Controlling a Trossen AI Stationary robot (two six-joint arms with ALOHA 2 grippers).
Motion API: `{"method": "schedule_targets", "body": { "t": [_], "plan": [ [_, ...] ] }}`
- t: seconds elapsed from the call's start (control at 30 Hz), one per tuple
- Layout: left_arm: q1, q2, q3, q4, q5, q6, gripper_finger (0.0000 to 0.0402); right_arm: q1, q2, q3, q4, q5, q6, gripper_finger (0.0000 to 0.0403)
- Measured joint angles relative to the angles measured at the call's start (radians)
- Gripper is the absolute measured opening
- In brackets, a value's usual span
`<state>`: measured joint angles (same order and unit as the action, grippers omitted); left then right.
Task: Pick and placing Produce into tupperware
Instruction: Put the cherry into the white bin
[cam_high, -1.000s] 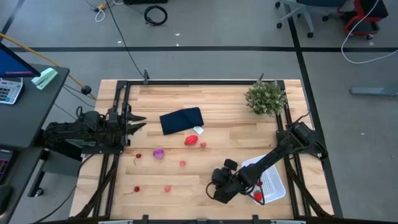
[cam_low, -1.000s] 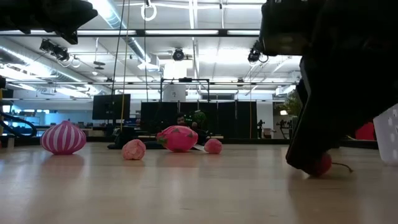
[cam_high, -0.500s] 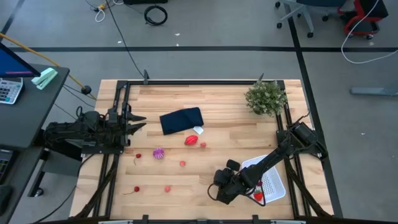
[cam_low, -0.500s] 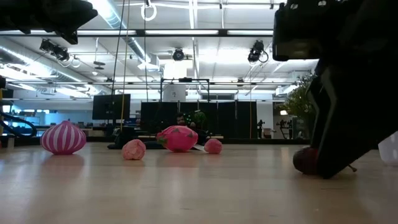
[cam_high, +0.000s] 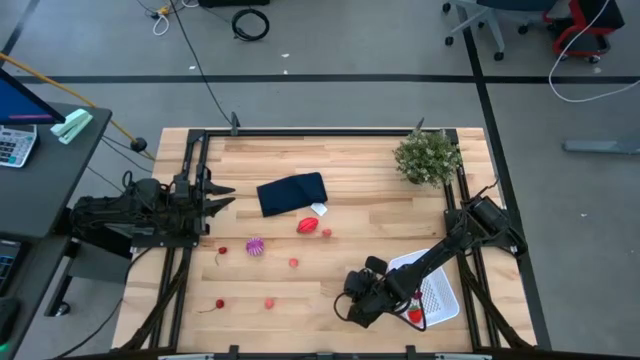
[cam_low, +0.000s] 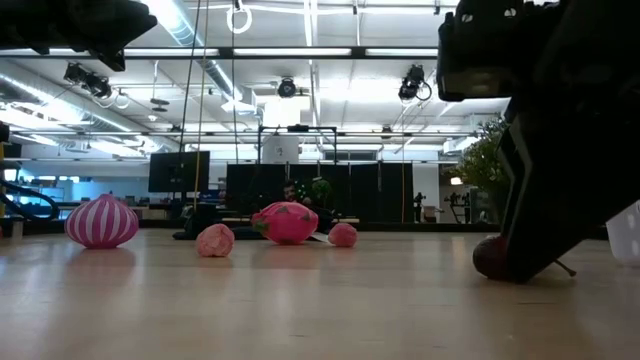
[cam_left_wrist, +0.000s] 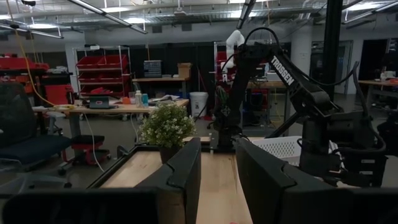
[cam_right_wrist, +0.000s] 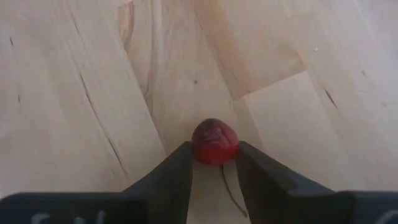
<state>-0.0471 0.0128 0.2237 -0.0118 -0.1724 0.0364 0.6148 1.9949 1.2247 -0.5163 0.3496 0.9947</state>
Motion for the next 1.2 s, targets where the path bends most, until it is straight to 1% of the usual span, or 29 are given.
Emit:
{"method": "schedule_targets", "body": {
  "t": [0.2, 0.3, 0.4, 0.47, 0.6, 0.73, 0.8, 0.83, 0.9, 0.97, 1.1, 1.13, 1.2],
  "plan": [
    [0.0, 0.0, 0.0, 0.0, 0.0, 0.0, 0.0107, -0.006, 0.0, 0.036, -0.013, 0.0, -0.001, 0.0085],
    [0.0, 0.0, 0.0, 0.0, 0.0, 0.0, 0.0107, -0.013, 0.0, 0.087, -0.06, 0.001, -0.013, 0.0083],
    [0.0, 0.0, 0.0, 0.0, 0.0, 0.0, 0.0107, -0.013, 0.0, 0.169, -0.168, 0.004, -0.046, 0.0086],
    [0.0, 0.0, 0.0, 0.0, 0.0, 0.0, 0.0107, -0.013, 0.0, 0.244, -0.279, 0.004, -0.059, 0.0086],
    [0.0, 0.0, 0.0, 0.0, 0.0, 0.0, 0.0107, -0.012, 0.0, 0.427, -0.584, -0.009, -0.025, 0.0085],
    [0.0, 0.0, 0.0, 0.0, 0.0, 0.0, 0.0107, -0.006, -0.002, 0.6, -0.901, -0.043, 0.126, 0.0085],
    [0.0, 0.0, 0.0, 0.0, 0.0, 0.0, 0.0107, 0.004, -0.002, 0.665, -1.028, -0.064, 0.227, 0.0085],
    [0.0, 0.0, 0.0, 0.0, 0.0, 0.0, 0.0107, 0.012, -0.003, 0.685, -1.061, -0.072, 0.277, 0.0085],
    [0.0, 0.0, 0.0, 0.0, 0.0, 0.0, 0.0107, 0.03, -0.023, 0.679, -1.051, -0.068, 0.333, 0.0085],
    [0.0, 0.0, 0.0, -0.001, 0.0, -0.001, 0.0107, 0.047, -0.032, 0.665, -1.049, -0.051, 0.444, 0.0085],
    [0.0, 0.0, 0.0, -0.003, -0.001, -0.006, 0.0107, 0.085, -0.045, 0.543, -1.054, -0.036, 0.669, 0.0085],
    [0.0, 0.0, 0.0, -0.007, 0.0, -0.006, 0.0107, 0.095, -0.048, 0.502, -1.054, -0.052, 0.727, 0.0085],
    [0.0, 0.0, 0.0, -0.008, 0.0, -0.006, 0.0107, 0.116, -0.058, 0.415, -1.055, -0.133, 0.826, 0.0085]
  ]
}}
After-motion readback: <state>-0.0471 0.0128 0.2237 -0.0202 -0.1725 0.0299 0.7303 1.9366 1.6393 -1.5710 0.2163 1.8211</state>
